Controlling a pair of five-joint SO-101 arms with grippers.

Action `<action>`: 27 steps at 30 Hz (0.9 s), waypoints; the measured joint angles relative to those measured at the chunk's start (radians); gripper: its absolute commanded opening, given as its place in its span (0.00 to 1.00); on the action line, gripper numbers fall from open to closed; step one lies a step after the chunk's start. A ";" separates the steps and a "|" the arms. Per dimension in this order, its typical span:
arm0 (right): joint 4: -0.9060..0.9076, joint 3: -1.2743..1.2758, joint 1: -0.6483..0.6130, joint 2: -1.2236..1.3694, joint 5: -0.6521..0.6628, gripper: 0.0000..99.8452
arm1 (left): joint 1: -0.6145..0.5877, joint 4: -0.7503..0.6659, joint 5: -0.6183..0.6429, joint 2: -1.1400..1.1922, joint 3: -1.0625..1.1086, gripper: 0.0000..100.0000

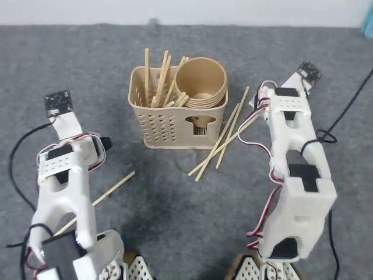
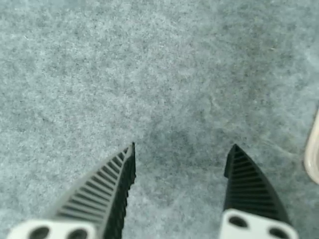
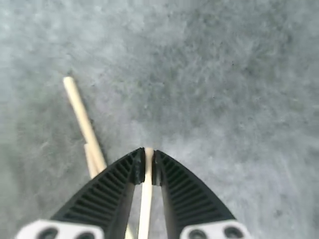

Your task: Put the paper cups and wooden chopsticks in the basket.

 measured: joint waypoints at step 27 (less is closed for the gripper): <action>0.365 0.353 -0.195 -0.626 0.356 0.01 | 0.000 0.000 0.000 0.000 0.000 0.28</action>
